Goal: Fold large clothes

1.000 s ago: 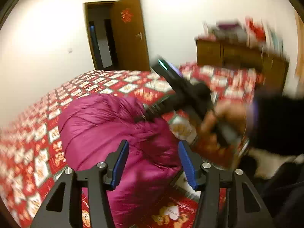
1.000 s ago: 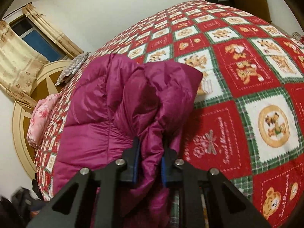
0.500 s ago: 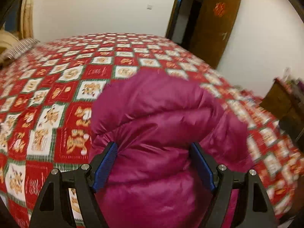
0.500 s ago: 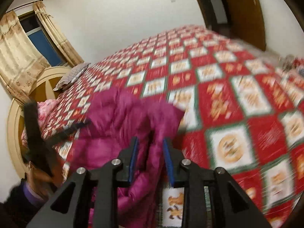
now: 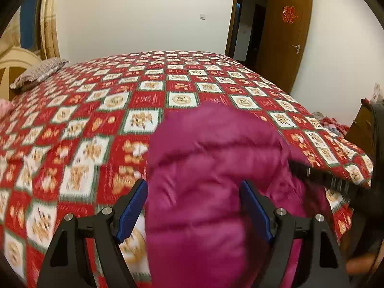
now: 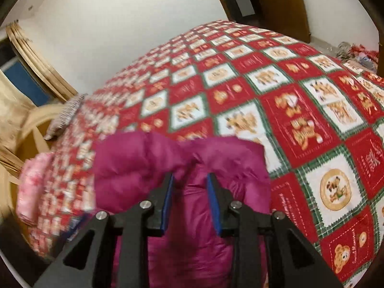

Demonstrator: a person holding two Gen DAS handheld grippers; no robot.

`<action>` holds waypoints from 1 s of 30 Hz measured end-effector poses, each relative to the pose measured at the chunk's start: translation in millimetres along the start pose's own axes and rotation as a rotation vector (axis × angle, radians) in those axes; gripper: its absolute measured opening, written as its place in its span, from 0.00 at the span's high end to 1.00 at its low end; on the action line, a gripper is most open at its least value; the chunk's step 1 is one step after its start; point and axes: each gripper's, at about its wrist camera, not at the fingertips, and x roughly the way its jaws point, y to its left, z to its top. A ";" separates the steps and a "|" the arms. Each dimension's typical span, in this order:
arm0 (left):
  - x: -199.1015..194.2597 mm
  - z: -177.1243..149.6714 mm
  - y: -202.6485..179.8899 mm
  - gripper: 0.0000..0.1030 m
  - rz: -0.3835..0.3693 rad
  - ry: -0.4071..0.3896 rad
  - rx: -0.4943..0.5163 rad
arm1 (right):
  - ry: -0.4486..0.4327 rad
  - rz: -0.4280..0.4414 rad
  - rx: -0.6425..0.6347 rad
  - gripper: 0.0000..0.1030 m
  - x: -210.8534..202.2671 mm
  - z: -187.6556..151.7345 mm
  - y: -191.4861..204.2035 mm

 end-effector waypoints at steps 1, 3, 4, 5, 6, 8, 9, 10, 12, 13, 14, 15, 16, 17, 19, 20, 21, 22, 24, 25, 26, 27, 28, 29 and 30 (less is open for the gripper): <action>5.8 8.7 -2.4 0.23 0.008 0.003 0.012 | -0.013 -0.008 -0.014 0.72 1.1 -2.4 -0.8; 18.2 20.9 -8.0 0.23 0.011 0.013 0.032 | -0.044 -0.007 -0.044 0.72 4.1 -6.2 -1.8; 24.2 24.9 -9.9 0.23 0.021 0.015 0.038 | -0.054 -0.008 -0.057 0.72 5.9 -7.6 -2.1; 31.2 28.8 -13.2 0.23 0.035 0.016 0.045 | -0.063 -0.015 -0.077 0.72 9.2 -10.3 -2.3; 37.8 31.0 -16.2 0.23 0.045 0.023 0.054 | -0.068 -0.025 -0.093 0.72 12.2 -12.1 -2.4; 54.1 31.4 -21.5 0.21 0.062 0.052 0.068 | -0.071 -0.040 -0.109 0.72 17.4 -17.8 -4.8; 62.2 29.1 -22.8 0.16 0.066 0.064 0.069 | -0.073 -0.040 -0.107 0.72 17.4 -19.2 -6.5; 67.4 26.3 -23.0 0.13 0.067 0.070 0.064 | -0.075 -0.040 -0.102 0.72 18.3 -19.5 -8.2; 77.8 19.7 -19.5 0.06 0.062 0.076 0.031 | -0.070 -0.031 -0.096 0.72 22.2 -18.9 -11.1; 81.8 17.3 -16.8 0.05 0.055 0.077 0.010 | -0.065 -0.025 -0.095 0.72 24.3 -18.3 -12.7; 85.5 16.8 -14.9 0.03 0.053 0.083 -0.002 | -0.057 -0.021 -0.092 0.71 27.2 -17.8 -14.2; 89.3 16.6 -14.8 0.02 0.053 0.092 -0.008 | -0.044 -0.018 -0.089 0.71 30.5 -16.1 -15.2; 94.5 15.9 -14.4 0.01 0.058 0.104 -0.013 | -0.033 -0.021 -0.092 0.71 33.7 -14.7 -15.1; 97.7 16.1 -15.4 0.01 0.063 0.110 -0.011 | -0.024 -0.030 -0.103 0.71 36.8 -13.2 -13.5; 104.4 15.6 -18.7 0.01 0.082 0.118 -0.002 | -0.014 -0.044 -0.120 0.71 41.6 -11.5 -10.8; 106.8 15.4 -19.4 0.01 0.087 0.120 0.001 | -0.011 -0.044 -0.123 0.71 43.5 -10.9 -10.8; 109.4 15.2 -19.4 0.01 0.090 0.122 0.000 | -0.008 -0.041 -0.122 0.71 45.8 -9.7 -11.6; 112.3 15.2 -19.1 0.01 0.093 0.124 -0.005 | -0.007 -0.034 -0.120 0.71 47.7 -9.0 -13.2; 119.1 15.5 -18.4 0.01 0.100 0.133 -0.014 | -0.006 -0.013 -0.106 0.71 52.2 -6.5 -17.3; 121.3 15.6 -19.8 0.01 0.111 0.136 -0.010 | -0.004 -0.009 -0.102 0.71 54.1 -5.2 -18.2; 121.6 15.0 -21.7 0.01 0.121 0.135 0.000 | -0.002 -0.008 -0.101 0.71 55.2 -4.3 -18.5; 121.1 14.4 -22.5 0.01 0.126 0.132 0.006 | -0.003 -0.013 -0.103 0.71 54.9 -4.4 -17.9; 120.4 13.8 -22.5 0.01 0.126 0.131 0.007 | -0.004 -0.018 -0.106 0.71 53.8 -5.1 -16.8; 120.5 13.9 -22.1 0.01 0.124 0.132 0.008 | -0.004 -0.019 -0.107 0.71 52.9 -5.3 -16.4; 119.8 13.6 -22.4 0.01 0.124 0.131 0.010 | -0.002 -0.015 -0.102 0.71 51.1 -5.5 -17.2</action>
